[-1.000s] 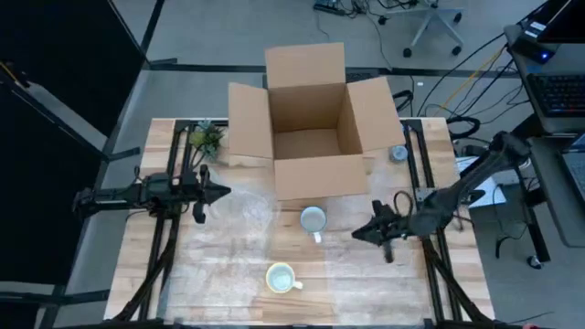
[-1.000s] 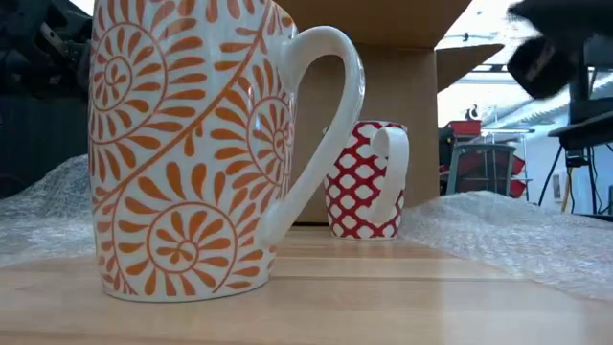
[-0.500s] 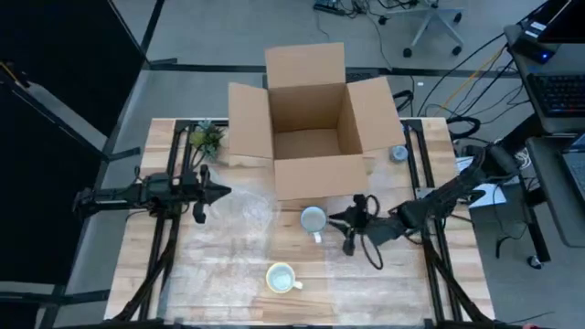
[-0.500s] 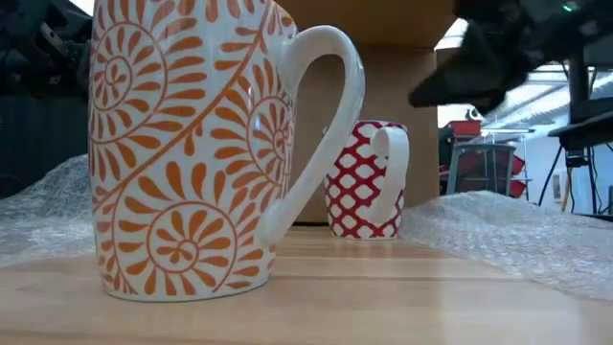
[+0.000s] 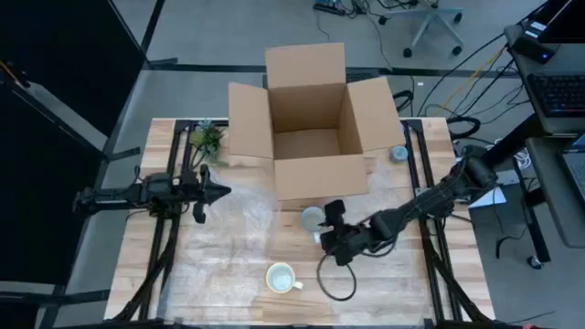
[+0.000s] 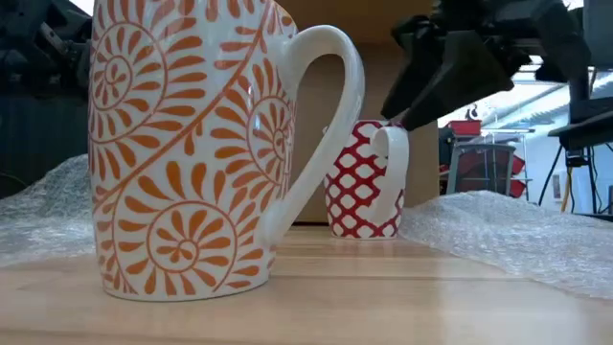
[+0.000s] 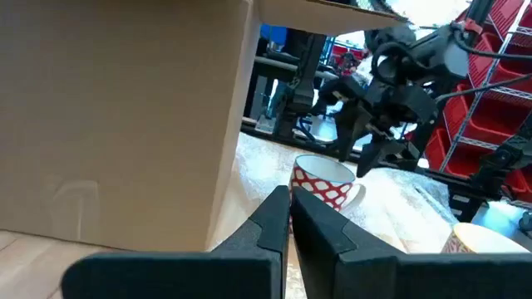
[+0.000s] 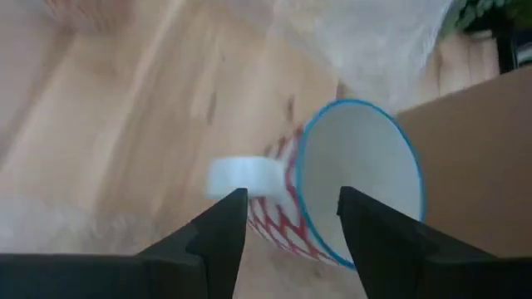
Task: Wrap mug
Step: Wrap the red mug with bubble wrap
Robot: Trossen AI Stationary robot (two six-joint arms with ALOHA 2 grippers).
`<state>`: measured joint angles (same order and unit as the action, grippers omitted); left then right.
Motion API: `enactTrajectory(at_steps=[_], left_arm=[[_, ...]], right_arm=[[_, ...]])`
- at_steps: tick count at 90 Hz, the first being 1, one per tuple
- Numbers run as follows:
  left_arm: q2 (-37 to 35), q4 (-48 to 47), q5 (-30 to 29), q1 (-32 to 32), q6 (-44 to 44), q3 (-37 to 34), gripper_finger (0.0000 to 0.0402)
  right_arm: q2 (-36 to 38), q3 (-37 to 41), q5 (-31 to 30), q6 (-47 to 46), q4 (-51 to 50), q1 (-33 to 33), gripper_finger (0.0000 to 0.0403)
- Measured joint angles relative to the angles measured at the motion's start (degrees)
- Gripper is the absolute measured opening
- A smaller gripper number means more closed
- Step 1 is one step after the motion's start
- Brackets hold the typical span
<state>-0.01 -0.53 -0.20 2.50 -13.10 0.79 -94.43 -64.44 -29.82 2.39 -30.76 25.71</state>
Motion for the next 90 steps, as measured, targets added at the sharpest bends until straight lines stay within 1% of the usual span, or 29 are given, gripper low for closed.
enactTrajectory(at_steps=[6, 15, 22, 37, 46, 53, 64, 68, 77, 81, 90], left_arm=[[0.0, 0.0, 0.02, 0.0, 0.02, 0.01, 0.0004], [0.0, 0.02, 0.02, 0.0, -0.01, 0.01, 0.0004], [0.0, 0.02, 0.02, 0.0, -0.01, -0.01, 0.0004], [0.0, 0.01, 0.02, 0.0, 0.02, -0.01, 0.0004], [0.0, 0.0, 0.02, 0.0, 0.01, 0.01, 0.0004], [0.0, 0.01, 0.01, 0.0, 0.01, -0.01, 0.0004], [0.0, 0.02, 0.02, 0.0, 0.0, 0.01, 0.0004], [0.0, 0.0, 0.02, 0.0, 0.0, 0.01, 0.0004], [0.0, 0.0, 0.02, 0.0, 0.02, -0.01, 0.0004], [0.0, 0.0, 0.0, 0.0, -0.01, 0.01, 0.0004], [0.0, 0.0, 0.0, 0.0, 0.0, -0.01, 0.0004]], right_arm=[[-1.08, -2.79, 1.68, 0.07, -4.74, -0.91, 0.0173], [-2.33, -3.93, 9.55, 0.29, -6.76, -3.2, 0.0168], [-4.01, -3.91, 12.87, 0.27, -7.24, -4.94, 0.0164], [-7.21, -3.87, 13.09, 2.2, -6.7, -6.75, 0.0154], [-8.83, -3.74, 13.35, 3.29, -7.73, -6.93, 0.0135], [-8.96, -3.75, 13.29, 4.23, -7.69, -6.6, 0.0104], [-8.5, -3.75, 12.77, 5.02, -7.56, -6.11, 0.0029], [-8.33, -4.0, 12.35, 5.01, -8.28, -5.95, 0.0013], [-8.0, -6.57, 11.4, 5.04, -12.3, -5.09, 0.001], [-7.51, -8.62, 10.2, 4.16, -15.06, -4.33, 0.0007], [-5.58, -13.43, 10.32, 1.03, -21.16, -2.67, 0.0005]])
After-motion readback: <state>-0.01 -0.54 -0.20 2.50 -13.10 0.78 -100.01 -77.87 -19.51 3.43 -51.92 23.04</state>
